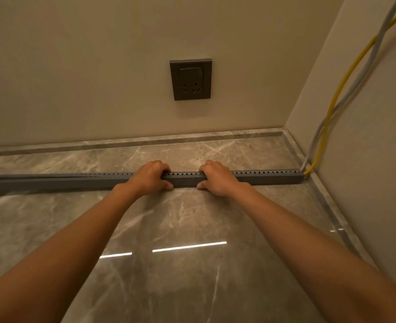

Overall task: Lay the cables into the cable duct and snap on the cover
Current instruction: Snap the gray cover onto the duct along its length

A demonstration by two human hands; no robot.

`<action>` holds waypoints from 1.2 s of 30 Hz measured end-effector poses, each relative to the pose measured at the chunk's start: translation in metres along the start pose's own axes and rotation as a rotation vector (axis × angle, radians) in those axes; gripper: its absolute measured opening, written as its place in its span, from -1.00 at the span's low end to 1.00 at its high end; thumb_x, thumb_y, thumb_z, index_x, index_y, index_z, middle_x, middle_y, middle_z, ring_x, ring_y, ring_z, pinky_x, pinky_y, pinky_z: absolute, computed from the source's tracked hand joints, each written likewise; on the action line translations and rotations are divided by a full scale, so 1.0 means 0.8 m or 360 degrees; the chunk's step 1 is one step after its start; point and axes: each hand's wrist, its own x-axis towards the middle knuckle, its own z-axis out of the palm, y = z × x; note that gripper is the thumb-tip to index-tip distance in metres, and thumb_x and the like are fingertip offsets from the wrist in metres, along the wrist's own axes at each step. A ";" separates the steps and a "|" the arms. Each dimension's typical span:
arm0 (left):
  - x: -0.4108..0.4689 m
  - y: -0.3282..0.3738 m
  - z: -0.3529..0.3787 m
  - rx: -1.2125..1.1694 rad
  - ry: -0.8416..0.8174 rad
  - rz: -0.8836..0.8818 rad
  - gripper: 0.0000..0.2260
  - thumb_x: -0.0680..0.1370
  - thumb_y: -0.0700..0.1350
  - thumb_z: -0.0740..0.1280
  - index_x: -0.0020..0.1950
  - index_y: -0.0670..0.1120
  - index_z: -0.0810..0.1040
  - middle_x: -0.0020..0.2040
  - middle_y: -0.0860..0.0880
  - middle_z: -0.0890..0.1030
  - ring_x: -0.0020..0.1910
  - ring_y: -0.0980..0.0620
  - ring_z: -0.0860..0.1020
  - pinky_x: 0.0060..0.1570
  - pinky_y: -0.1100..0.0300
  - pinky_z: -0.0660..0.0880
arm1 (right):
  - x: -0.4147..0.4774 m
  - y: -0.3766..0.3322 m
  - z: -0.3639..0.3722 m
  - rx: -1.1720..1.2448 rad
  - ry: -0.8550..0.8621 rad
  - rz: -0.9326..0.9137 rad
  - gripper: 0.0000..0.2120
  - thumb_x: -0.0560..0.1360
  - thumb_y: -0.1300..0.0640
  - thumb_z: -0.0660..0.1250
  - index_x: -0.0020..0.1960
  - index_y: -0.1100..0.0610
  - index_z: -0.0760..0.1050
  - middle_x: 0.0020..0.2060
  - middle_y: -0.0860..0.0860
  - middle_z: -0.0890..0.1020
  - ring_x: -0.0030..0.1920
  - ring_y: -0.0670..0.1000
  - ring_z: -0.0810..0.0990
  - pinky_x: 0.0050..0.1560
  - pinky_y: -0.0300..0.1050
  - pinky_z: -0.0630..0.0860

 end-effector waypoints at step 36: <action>-0.045 -0.150 -0.027 0.0094 0.0186 0.0052 -0.67 0.41 -0.02 0.43 0.08 -0.17 0.51 0.05 -0.18 0.56 0.03 -0.16 0.51 -0.01 0.03 0.44 | 0.076 -0.183 0.046 0.0000 0.0063 -0.0058 -0.66 0.44 0.11 0.35 0.17 0.21 0.42 0.14 0.18 0.46 0.15 0.18 0.41 0.11 0.06 0.38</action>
